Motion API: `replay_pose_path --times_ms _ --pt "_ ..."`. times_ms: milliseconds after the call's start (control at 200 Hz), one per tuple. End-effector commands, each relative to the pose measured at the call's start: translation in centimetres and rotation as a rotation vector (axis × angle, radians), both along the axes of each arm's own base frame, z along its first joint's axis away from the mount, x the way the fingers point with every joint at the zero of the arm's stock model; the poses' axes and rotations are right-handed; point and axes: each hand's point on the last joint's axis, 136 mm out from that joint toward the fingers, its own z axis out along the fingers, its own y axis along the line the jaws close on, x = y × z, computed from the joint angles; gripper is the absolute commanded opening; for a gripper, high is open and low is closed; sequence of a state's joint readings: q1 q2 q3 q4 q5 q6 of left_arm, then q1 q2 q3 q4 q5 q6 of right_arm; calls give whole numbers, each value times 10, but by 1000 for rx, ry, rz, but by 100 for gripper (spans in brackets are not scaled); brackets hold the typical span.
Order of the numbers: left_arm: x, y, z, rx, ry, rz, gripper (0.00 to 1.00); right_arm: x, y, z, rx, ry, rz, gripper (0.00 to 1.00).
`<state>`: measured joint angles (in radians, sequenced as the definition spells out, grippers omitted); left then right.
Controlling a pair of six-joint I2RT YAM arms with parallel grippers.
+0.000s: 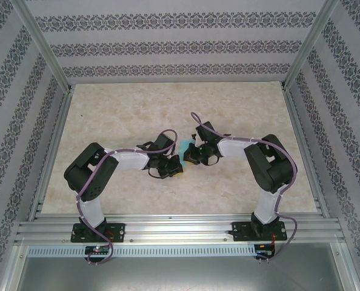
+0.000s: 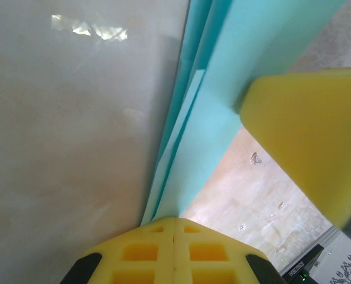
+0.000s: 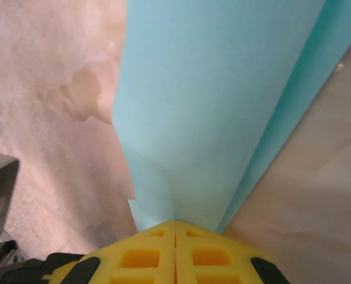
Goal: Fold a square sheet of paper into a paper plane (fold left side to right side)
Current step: Fold the wing for the fifth time at the center of the table.
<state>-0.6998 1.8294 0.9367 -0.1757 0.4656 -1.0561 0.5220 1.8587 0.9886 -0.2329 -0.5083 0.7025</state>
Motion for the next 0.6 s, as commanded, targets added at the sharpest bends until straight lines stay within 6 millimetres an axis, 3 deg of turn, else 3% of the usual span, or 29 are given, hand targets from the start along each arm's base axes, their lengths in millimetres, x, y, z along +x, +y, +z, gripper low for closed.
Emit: replay_pose_path --times_ms 0,595 --pt "-31 34 -50 167 142 26 0 8 -8 -11 -97 -39 21 8" --pt "-37 40 -56 152 167 36 0 38 -27 -9 -201 -112 46 9"
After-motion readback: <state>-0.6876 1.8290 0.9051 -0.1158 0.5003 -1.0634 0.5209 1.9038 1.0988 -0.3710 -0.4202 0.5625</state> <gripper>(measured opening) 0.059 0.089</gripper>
